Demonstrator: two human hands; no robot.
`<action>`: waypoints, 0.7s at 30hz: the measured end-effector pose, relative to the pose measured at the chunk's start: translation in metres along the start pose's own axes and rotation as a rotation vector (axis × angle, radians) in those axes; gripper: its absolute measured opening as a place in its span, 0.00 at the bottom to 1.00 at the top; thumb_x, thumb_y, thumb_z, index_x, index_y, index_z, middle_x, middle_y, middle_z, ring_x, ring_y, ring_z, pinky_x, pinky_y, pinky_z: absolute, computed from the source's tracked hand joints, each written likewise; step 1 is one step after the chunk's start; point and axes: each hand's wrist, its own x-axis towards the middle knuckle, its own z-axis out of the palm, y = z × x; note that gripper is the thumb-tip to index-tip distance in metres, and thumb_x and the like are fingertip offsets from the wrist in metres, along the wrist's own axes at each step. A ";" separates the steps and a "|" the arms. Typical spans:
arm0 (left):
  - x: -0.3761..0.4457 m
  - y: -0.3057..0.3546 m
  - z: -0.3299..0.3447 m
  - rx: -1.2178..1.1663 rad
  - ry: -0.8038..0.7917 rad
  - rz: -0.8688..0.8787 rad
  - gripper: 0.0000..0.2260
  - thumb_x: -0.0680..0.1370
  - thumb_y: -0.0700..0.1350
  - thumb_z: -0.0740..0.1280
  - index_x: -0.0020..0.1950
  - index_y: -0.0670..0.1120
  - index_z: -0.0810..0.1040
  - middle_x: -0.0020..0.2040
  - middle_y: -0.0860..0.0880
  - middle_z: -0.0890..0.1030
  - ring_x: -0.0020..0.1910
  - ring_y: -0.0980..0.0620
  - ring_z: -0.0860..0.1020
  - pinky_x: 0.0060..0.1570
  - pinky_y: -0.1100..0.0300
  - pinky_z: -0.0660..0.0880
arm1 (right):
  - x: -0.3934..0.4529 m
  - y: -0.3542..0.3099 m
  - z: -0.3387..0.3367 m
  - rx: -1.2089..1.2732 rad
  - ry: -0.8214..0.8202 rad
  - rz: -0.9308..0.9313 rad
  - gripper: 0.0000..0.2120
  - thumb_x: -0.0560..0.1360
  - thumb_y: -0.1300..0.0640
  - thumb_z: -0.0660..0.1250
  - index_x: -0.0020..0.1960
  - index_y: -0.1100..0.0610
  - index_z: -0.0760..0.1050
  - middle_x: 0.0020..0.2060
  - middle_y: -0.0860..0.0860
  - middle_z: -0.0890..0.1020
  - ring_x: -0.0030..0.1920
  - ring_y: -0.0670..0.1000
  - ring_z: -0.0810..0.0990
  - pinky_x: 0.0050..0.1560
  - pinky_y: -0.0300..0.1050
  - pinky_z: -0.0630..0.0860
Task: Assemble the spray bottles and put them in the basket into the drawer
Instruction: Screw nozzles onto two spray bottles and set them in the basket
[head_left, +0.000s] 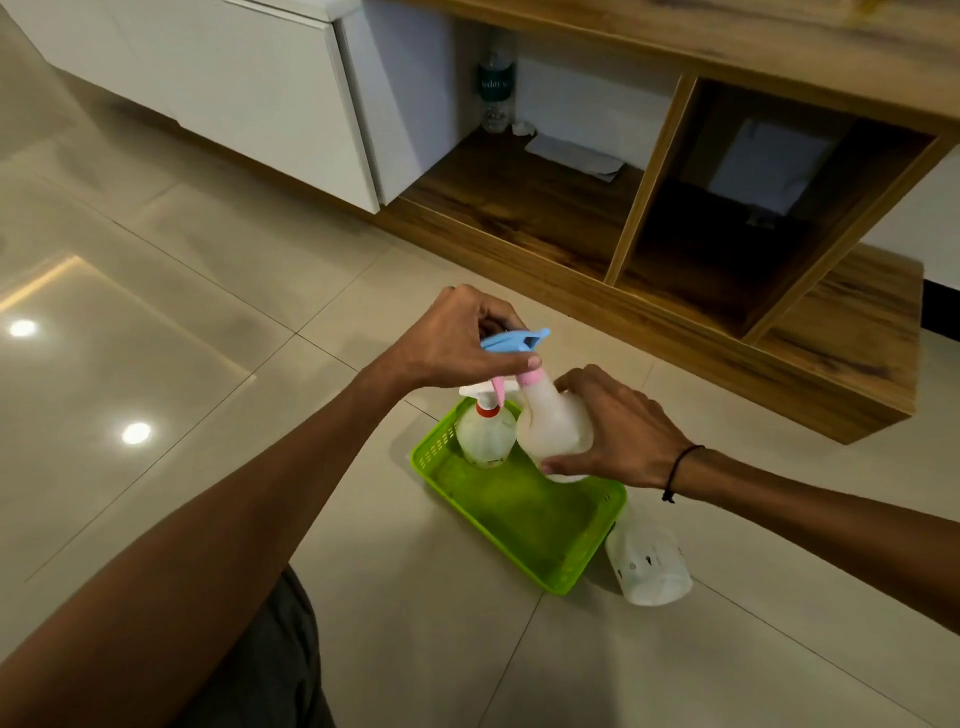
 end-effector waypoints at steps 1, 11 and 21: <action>-0.004 0.002 0.001 -0.010 -0.042 0.028 0.12 0.73 0.47 0.81 0.53 0.43 0.89 0.44 0.48 0.89 0.42 0.49 0.87 0.44 0.50 0.84 | -0.003 -0.001 0.007 0.011 -0.013 0.006 0.46 0.58 0.23 0.73 0.69 0.44 0.64 0.59 0.44 0.73 0.51 0.49 0.76 0.43 0.47 0.75; -0.043 -0.005 0.048 0.113 -0.371 0.074 0.10 0.75 0.46 0.77 0.55 0.51 0.89 0.41 0.58 0.87 0.36 0.56 0.81 0.43 0.78 0.69 | -0.015 -0.009 0.084 0.372 -0.105 0.093 0.40 0.66 0.47 0.83 0.72 0.54 0.69 0.61 0.48 0.72 0.63 0.52 0.72 0.62 0.49 0.74; -0.064 -0.035 0.050 0.380 -0.421 0.005 0.10 0.76 0.57 0.73 0.55 0.57 0.87 0.45 0.55 0.86 0.40 0.55 0.78 0.43 0.55 0.78 | -0.003 -0.025 0.111 0.410 -0.230 0.219 0.28 0.69 0.61 0.80 0.65 0.63 0.72 0.57 0.60 0.81 0.56 0.62 0.80 0.55 0.59 0.77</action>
